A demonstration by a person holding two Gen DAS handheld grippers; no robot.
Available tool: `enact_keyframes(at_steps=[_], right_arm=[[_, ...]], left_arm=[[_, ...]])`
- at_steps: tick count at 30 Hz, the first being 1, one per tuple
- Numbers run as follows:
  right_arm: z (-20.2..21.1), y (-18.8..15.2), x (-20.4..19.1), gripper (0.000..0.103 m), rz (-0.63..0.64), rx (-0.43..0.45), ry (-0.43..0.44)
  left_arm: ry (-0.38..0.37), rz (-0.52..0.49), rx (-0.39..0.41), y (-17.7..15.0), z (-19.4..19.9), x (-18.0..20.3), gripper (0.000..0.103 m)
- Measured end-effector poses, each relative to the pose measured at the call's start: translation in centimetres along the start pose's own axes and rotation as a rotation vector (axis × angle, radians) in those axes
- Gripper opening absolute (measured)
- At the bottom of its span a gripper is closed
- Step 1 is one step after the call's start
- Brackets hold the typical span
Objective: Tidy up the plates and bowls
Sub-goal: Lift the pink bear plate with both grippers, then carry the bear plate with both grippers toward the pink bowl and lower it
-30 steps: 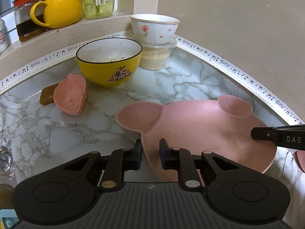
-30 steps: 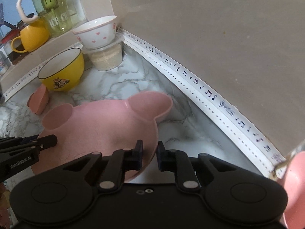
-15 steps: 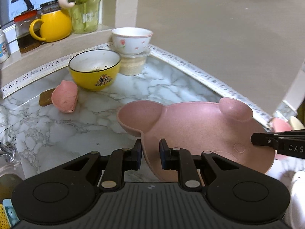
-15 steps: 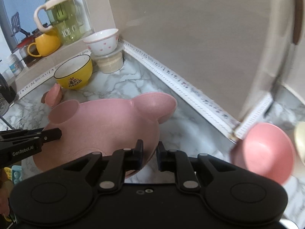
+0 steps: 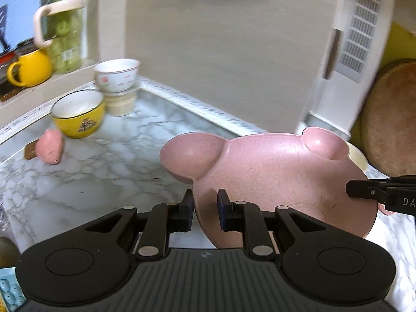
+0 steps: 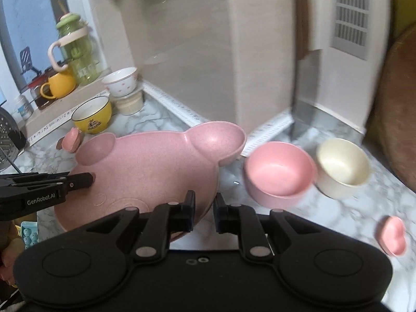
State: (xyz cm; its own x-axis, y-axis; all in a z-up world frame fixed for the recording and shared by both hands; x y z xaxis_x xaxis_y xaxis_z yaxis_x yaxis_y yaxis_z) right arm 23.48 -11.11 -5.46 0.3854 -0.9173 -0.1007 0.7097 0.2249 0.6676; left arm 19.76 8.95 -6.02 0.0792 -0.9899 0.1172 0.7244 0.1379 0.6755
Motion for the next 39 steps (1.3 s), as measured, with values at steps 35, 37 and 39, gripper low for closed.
enact_keyframes(at_steps=[35,37,39], right_arm=[[6.5,-13.2,15.9,0.014,-0.274,0.005,-0.116],[6.1,-13.5,16.2,0.014,-0.274,0.0,-0.117],[5.8,-13.7,16.3,0.014,-0.276,-0.004,-0.118]], left_arm=[[-0.153,-0.286,-0.095,-6.4,-3.9,19.0,0.018],[-0.15,-0.291,-0.1,-6.6,-4.2,19.1,0.018],[-0.15,-0.292,-0.104,-6.8,-4.6,19.1,0.018]])
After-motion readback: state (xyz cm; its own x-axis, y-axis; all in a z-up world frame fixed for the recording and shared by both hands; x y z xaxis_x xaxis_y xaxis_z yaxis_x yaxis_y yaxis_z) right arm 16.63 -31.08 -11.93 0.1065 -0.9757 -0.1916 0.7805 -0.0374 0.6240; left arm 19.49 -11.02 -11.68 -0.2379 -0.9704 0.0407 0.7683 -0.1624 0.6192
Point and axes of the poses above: each gripper's, at about its wrist camera, not at the fingertips, and z roughly against the way its jaws point, x to its right, y to its top, the point moved 8 cm from there along -z, roughly the way its jaws point, and after that the axes turned 5 degrees about -x, right-handed, at the moved point
